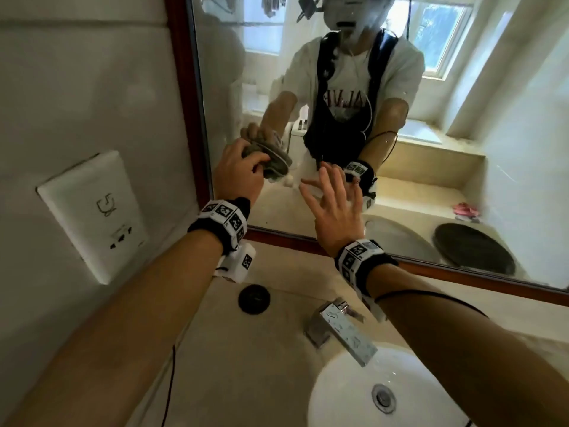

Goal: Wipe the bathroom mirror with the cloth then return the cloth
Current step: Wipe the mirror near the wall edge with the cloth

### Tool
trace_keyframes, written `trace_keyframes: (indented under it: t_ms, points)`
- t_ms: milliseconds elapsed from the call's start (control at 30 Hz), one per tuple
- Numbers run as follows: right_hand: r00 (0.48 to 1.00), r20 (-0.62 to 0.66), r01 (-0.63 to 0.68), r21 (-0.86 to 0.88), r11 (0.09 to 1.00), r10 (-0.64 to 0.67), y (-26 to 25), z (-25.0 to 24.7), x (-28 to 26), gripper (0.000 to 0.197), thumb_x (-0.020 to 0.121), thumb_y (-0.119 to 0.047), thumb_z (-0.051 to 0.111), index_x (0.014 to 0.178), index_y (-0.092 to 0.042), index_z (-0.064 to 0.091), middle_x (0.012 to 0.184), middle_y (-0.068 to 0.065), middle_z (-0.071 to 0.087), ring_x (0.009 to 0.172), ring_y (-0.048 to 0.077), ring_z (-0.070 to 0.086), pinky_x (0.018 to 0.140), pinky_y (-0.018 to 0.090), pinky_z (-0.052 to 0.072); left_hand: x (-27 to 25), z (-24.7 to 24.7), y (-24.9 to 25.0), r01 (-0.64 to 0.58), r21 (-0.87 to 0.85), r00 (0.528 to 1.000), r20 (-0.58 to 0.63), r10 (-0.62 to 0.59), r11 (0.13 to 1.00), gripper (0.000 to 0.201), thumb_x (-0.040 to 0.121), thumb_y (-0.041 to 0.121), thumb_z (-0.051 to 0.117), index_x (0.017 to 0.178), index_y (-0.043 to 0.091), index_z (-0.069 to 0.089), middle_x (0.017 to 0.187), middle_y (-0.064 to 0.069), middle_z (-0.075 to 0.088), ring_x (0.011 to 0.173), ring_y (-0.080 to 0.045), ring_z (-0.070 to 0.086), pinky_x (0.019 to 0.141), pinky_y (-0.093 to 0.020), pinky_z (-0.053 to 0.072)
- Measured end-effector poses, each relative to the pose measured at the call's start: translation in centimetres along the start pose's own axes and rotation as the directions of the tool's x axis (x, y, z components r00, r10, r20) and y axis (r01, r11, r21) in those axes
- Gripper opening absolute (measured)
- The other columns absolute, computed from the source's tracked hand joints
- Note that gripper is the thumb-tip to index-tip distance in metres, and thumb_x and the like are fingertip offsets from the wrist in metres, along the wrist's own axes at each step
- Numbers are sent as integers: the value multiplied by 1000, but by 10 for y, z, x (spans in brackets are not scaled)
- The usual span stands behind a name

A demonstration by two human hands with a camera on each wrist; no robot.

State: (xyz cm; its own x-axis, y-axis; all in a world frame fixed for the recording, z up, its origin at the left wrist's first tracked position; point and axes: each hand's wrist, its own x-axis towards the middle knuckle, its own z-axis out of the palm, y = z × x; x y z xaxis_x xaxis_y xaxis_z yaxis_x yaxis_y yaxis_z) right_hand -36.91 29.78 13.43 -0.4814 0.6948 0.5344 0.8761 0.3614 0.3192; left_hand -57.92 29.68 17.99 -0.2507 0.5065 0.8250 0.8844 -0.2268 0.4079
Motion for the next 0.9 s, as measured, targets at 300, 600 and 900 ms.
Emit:
trace_keyframes:
  t_ms: [300,600,900]
  points:
    - [997,69,-11,-69,998,16,14,12,-22,99,71,-9,70,151,-39,19,162,9,-1,149,37,-1,110,68,12,-109,38,-32,116,124,894,419,-158,986,16,78,5,68,80,18,78,89,-12,59,90,-35,56,56,-37,46]
    - [980,195,-19,-79,997,34,13,3,-23,102,72,-20,71,152,-40,11,162,8,-14,148,35,-14,111,67,2,-87,29,-9,279,115,861,410,-301,954,17,88,15,63,93,24,78,100,-7,58,102,-28,52,69,-40,49]
    - [961,205,-179,-47,983,185,17,4,-33,108,71,-19,71,153,-36,4,161,8,-19,146,35,-21,109,72,0,11,4,47,191,-108,979,85,-183,976,18,86,21,64,97,27,76,105,-2,63,102,-21,55,76,-31,48]
